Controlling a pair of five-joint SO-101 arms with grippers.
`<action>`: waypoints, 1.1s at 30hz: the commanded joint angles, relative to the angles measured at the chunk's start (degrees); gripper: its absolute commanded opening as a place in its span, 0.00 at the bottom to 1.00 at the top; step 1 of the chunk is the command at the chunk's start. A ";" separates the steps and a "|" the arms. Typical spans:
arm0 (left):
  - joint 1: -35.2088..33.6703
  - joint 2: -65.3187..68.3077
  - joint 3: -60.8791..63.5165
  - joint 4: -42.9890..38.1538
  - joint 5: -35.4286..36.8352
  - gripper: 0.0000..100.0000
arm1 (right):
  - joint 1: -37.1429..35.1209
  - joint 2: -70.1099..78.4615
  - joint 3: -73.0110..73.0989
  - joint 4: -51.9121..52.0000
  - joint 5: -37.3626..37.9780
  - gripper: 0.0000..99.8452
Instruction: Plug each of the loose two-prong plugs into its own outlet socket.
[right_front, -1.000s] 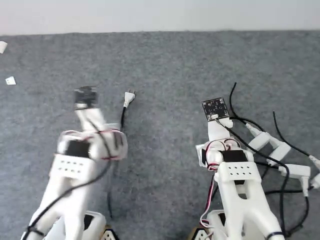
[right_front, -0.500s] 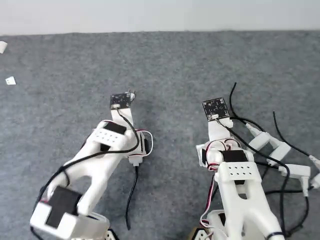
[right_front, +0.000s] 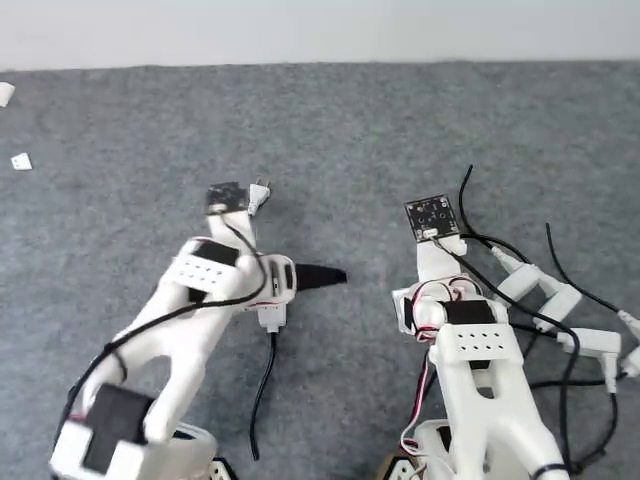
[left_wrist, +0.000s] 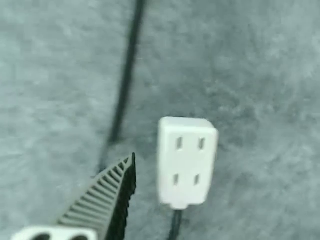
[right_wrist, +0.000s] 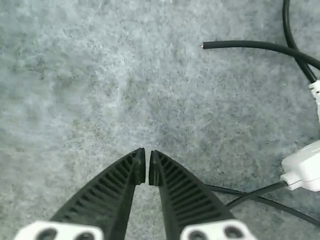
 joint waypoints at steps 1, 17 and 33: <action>-4.04 -11.52 3.91 0.97 -3.69 0.64 | -0.66 -1.98 -4.04 -0.92 -8.00 0.02; -31.38 -32.09 18.24 -5.63 -12.31 0.31 | -23.34 30.81 -38.15 -7.08 -21.10 0.02; -34.64 -30.95 26.51 -28.48 -12.66 0.15 | -29.23 80.48 -102.15 7.96 -28.57 0.09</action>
